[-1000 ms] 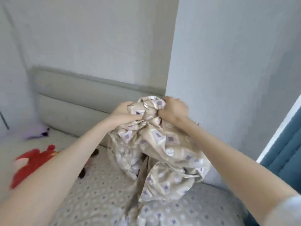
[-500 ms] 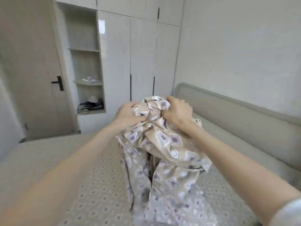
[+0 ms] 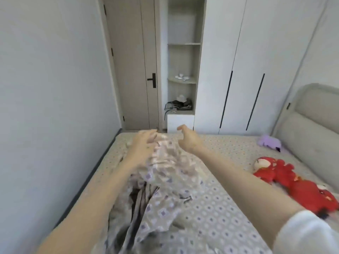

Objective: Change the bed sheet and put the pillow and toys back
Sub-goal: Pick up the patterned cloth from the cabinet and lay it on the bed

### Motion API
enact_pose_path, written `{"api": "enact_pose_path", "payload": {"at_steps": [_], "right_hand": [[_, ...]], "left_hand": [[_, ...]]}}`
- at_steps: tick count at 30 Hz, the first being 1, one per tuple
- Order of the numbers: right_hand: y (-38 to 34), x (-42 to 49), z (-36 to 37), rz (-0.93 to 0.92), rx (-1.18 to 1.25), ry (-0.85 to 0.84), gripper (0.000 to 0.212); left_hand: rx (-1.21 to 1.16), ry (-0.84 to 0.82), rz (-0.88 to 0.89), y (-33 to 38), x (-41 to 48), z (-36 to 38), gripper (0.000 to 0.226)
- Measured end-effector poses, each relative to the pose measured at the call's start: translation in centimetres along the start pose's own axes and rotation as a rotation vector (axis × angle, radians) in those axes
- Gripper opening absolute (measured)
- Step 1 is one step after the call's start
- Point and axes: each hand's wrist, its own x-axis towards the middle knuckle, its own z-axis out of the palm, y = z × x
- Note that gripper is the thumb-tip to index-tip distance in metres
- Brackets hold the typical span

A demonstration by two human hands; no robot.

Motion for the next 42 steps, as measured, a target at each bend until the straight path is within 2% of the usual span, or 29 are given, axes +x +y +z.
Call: {"api": "enact_pose_path", "payload": {"at_steps": [4,9,13,20,26,32,37,42], "right_hand": [[0.9,0.1,2.9,0.003,-0.011,-0.077,0.047],[4.5,-1.8,2.2,-0.023,0.102,-0.062,0.042],[9.4,-4.3,-1.4,0.005,0.195,0.022,0.041],[22.9,-12.9,-11.9,0.151,0.174,0.219,0.038],[38.2,-26.7,-22.3,0.424,0.082,0.360,0.037],[49.3,-42.3,-28.4,0.742,0.044,0.367,0.040],[55.5,-53.9,-30.5,1.041,0.076,0.419,0.039],[60.5,-62.8,-31.1,1.264,0.093,0.455,0.038]], "left_hand": [[-0.109,-0.041,-0.144,-3.1,-1.3,1.0,0.052],[-0.246,0.038,-0.234,-1.2,-1.0,2.4,0.046],[-0.331,0.029,-0.151,4.7,0.0,5.8,0.041],[-0.508,-0.096,-0.029,20.3,-0.4,17.5,0.034],[-0.648,-0.377,0.063,36.8,-5.7,31.3,0.038],[-0.692,-0.700,0.153,50.1,-13.8,43.1,0.036],[-0.643,-0.960,0.256,58.2,-21.6,51.1,0.038],[-0.556,-1.237,0.243,63.0,-27.2,59.7,0.041]]}}
